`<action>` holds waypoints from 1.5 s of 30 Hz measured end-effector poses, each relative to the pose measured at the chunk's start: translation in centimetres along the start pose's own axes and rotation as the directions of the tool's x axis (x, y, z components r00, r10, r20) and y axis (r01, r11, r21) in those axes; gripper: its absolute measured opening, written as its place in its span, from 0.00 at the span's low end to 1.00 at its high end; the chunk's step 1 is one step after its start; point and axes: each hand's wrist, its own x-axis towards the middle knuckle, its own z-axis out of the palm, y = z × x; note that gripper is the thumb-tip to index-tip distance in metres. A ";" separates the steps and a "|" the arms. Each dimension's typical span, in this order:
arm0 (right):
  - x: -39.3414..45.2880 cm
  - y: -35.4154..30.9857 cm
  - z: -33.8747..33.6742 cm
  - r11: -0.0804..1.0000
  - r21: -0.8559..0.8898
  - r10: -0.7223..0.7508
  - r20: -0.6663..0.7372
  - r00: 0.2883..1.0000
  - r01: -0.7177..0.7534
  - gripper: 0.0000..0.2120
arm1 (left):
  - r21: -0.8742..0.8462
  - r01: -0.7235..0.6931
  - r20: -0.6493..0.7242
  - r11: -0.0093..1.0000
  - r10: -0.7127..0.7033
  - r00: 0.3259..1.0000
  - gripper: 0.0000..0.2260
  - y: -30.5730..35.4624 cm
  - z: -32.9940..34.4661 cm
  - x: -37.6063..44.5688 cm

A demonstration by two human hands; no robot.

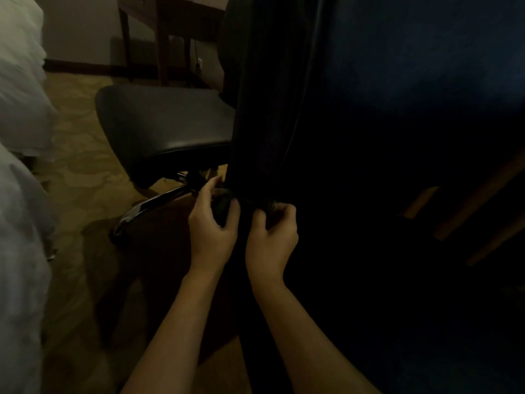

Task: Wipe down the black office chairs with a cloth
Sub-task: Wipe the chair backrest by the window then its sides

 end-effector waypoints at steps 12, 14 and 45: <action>6.2 2.5 -4.4 0.993 -0.110 0.026 -0.133 0.991 -0.041 0.03 | 0.185 0.239 -0.153 0.953 -0.212 0.965 0.36 2.4 6.2 0.0; 6.8 2.7 -4.3 0.994 -0.094 0.050 -0.141 0.989 -0.064 0.03 | 0.184 0.265 -0.147 0.947 -0.240 0.960 0.35 2.5 6.9 0.6; 17.7 7.0 -16.7 0.973 -0.224 -0.094 -0.125 0.988 0.064 0.06 | -0.123 0.422 0.014 0.898 -0.423 0.906 0.04 5.4 24.5 -1.8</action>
